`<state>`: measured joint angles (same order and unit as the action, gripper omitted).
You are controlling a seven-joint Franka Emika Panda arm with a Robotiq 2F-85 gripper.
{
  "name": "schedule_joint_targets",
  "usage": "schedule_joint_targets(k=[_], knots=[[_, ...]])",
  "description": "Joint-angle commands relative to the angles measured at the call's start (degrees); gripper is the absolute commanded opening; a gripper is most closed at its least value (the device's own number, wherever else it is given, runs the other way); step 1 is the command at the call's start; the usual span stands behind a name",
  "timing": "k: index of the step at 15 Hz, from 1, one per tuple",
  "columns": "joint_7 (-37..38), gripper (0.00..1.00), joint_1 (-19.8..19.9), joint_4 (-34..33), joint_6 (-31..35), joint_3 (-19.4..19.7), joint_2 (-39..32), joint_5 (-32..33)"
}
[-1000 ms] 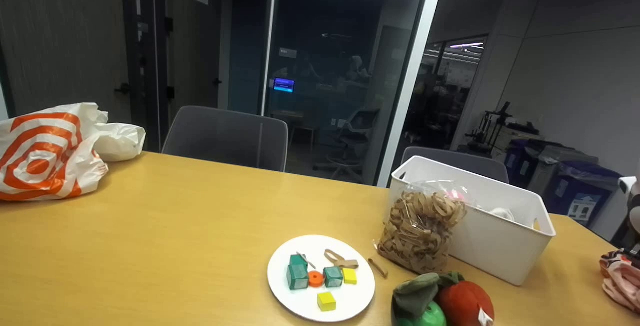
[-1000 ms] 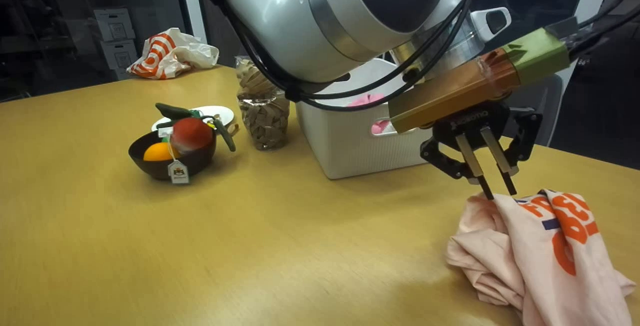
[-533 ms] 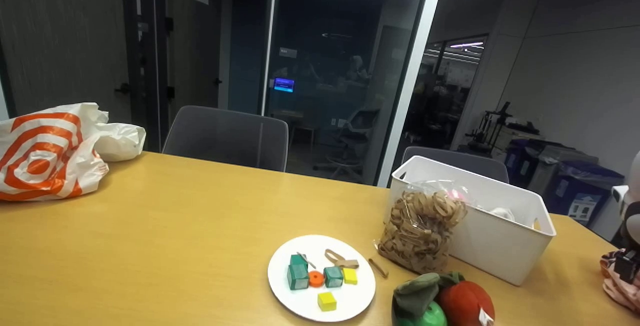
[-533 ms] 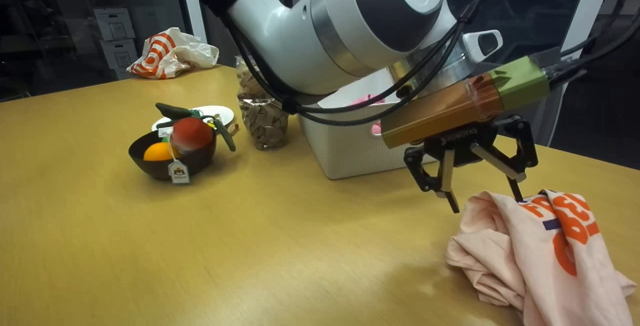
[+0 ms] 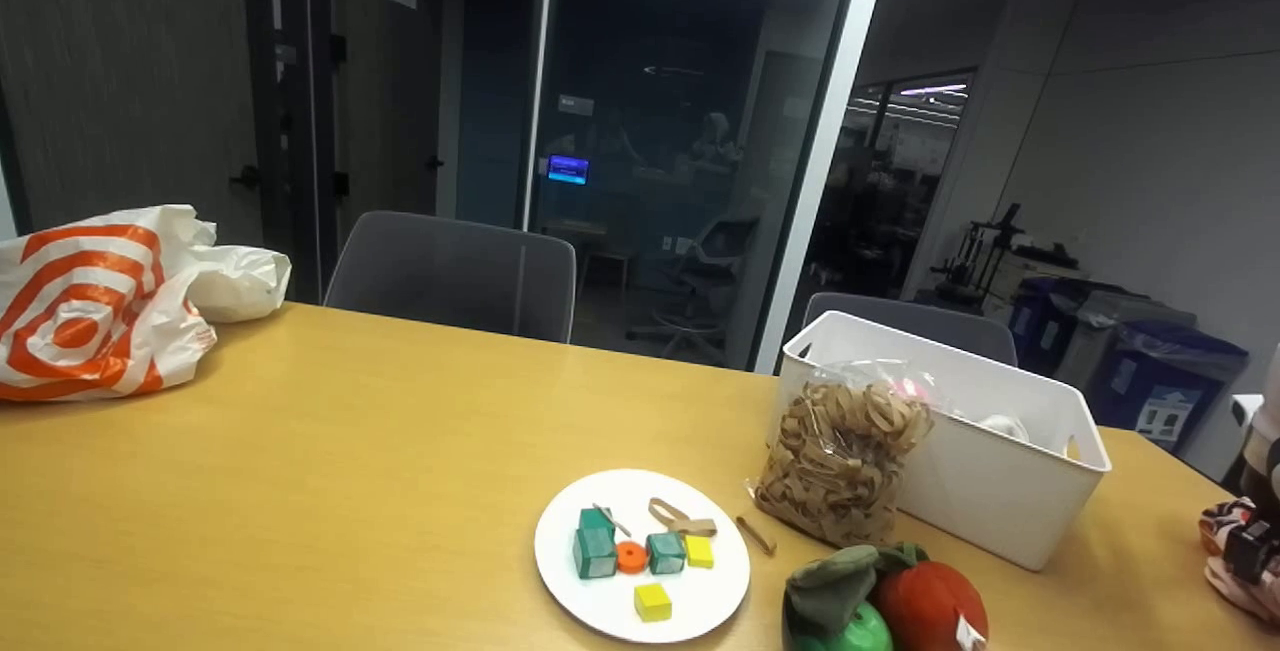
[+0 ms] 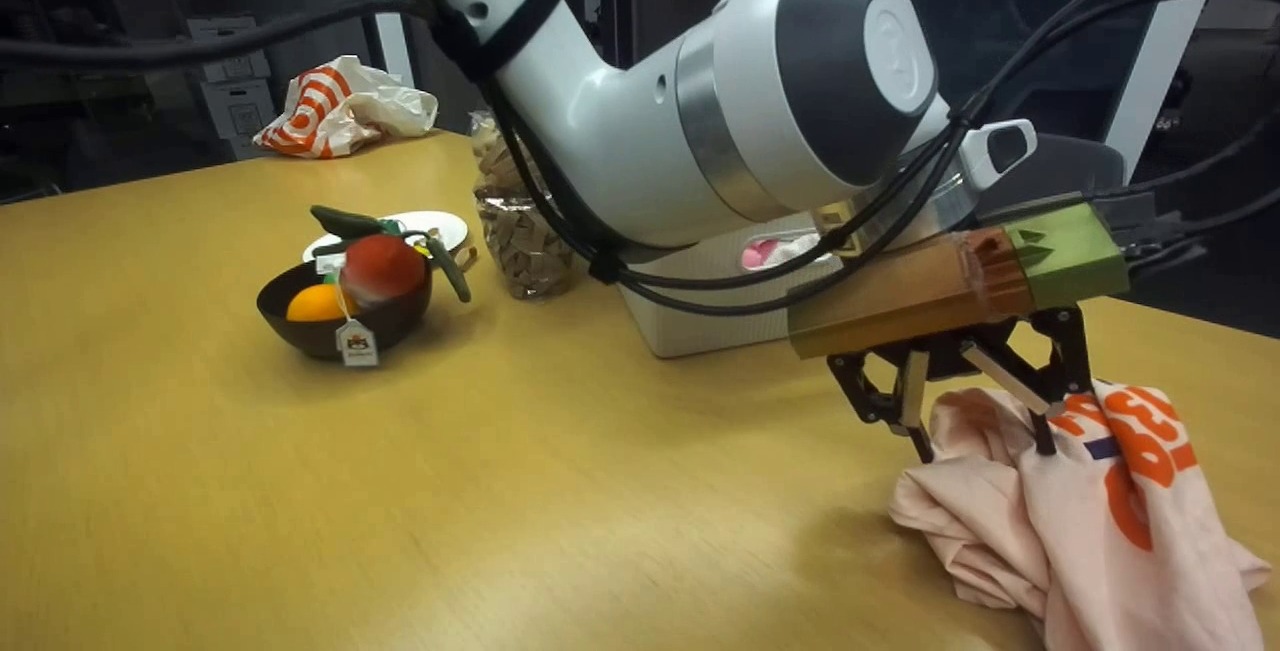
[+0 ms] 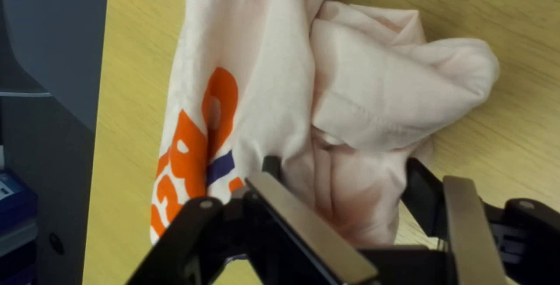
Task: Put some of the items in the basket on the table
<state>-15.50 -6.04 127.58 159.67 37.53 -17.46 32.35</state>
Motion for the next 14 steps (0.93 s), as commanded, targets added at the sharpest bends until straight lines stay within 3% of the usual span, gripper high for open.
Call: schedule_joint_targets(k=[1, 5, 8, 9, 10, 14], knots=[[3.3, 0.42, 5.9, -1.7, 1.2, -5.3, 0.1, 3.2], [5.7, 0.11, 9.5, -2.5, 0.7, -8.5, 0.0, 7.0], [5.5, 0.05, 12.2, -2.0, -1.4, -11.6, 1.2, 6.1], [3.3, 0.01, 13.9, -1.1, -2.6, -13.7, 2.8, 3.2], [1.6, 0.06, 15.4, -0.4, -3.5, -15.5, 3.9, 0.5], [-11.5, 0.08, 23.1, 2.8, -9.5, -26.5, 10.2, -20.0]])
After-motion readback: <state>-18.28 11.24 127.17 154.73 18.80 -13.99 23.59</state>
